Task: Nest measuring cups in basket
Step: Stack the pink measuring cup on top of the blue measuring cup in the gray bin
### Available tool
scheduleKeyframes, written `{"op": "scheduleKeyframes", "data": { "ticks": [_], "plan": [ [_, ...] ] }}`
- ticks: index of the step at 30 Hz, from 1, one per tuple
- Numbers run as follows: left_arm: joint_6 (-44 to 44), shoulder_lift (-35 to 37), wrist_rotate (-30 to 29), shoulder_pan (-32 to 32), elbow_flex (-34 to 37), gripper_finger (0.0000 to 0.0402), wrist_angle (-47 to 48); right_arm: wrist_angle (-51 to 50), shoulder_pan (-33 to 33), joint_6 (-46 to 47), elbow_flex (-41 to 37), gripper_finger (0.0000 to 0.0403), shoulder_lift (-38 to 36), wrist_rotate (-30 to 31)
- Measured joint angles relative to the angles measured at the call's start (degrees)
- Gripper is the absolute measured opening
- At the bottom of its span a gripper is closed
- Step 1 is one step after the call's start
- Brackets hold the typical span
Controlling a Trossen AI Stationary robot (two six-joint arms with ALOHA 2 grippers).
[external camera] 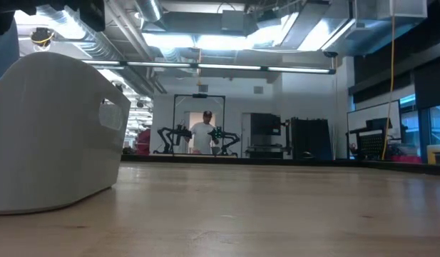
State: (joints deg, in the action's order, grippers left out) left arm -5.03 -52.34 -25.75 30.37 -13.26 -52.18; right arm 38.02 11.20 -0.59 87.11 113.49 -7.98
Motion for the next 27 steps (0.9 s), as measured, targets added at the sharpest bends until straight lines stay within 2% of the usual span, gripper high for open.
{"op": "scheduleKeyframes", "data": {
  "ticks": [10,14,19,24,27],
  "plan": [
    [0.4,0.0,-0.2,0.0,0.0,0.0005,0.0,-0.4,0.0,3.3,0.0,0.0157,0.0,2.2],
    [0.6,0.0,0.0,0.0,0.0,0.0003,-0.4,-1.1,0.1,3.4,0.0,0.0191,0.0,2.2],
    [2.4,0.0,-0.5,0.0,0.0,0.0003,-0.2,-1.4,0.1,7.8,0.0,0.0242,-0.1,6.2],
    [8.3,0.0,-1.0,0.8,0.0,0.0003,1.1,-4.8,0.0,5.7,0.0,0.0264,-0.9,2.6],
    [11.6,0.0,-2.6,2.4,-0.1,0.0003,3.6,-10.8,0.0,2.6,0.0,0.0268,-3.6,-0.1]
  ]
}}
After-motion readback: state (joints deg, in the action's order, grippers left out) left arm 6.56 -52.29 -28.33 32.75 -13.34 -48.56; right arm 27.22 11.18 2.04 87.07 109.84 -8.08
